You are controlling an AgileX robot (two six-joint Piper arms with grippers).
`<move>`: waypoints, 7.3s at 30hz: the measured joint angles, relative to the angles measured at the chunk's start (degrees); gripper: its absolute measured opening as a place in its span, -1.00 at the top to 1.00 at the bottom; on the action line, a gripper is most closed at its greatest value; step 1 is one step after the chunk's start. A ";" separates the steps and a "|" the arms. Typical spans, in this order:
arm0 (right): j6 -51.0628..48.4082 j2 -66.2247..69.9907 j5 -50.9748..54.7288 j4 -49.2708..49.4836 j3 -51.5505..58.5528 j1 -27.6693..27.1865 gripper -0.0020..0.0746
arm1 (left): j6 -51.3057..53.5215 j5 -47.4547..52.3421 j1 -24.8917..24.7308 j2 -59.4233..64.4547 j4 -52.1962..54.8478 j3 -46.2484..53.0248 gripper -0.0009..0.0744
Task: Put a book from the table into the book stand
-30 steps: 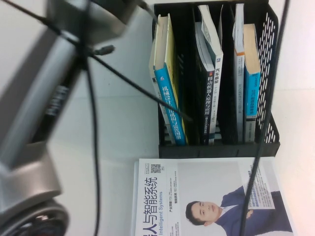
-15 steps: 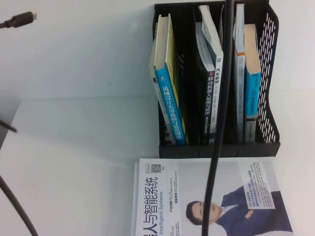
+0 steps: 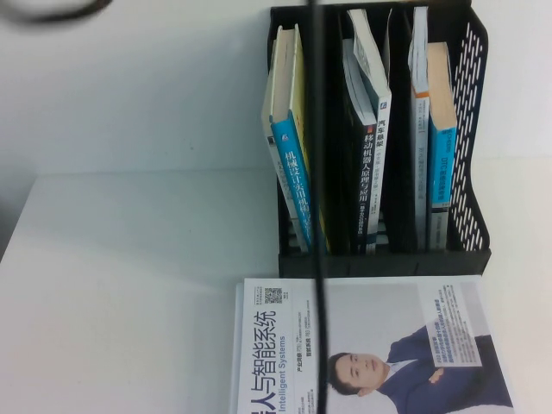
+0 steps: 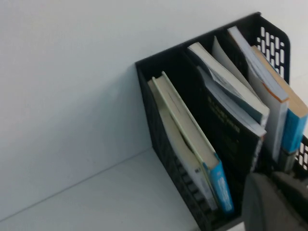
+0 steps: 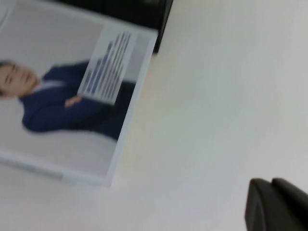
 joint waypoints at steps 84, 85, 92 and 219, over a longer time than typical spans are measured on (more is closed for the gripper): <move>8.76 -8.10 -31.52 9.10 22.56 0.00 0.95 | -46.68 -85.72 41.25 -71.06 8.28 115.49 0.98; 8.76 -8.10 -31.52 9.10 22.56 0.00 0.96 | -49.29 -84.92 42.16 -71.77 9.57 115.49 0.98; 8.76 -8.10 -31.43 9.53 22.56 0.00 0.96 | -59.87 -83.83 44.53 -72.55 28.03 115.49 0.98; 12.19 -26.74 -47.79 -1.29 46.70 -4.73 0.96 | 12.72 -50.39 44.53 -78.39 -25.15 115.29 0.98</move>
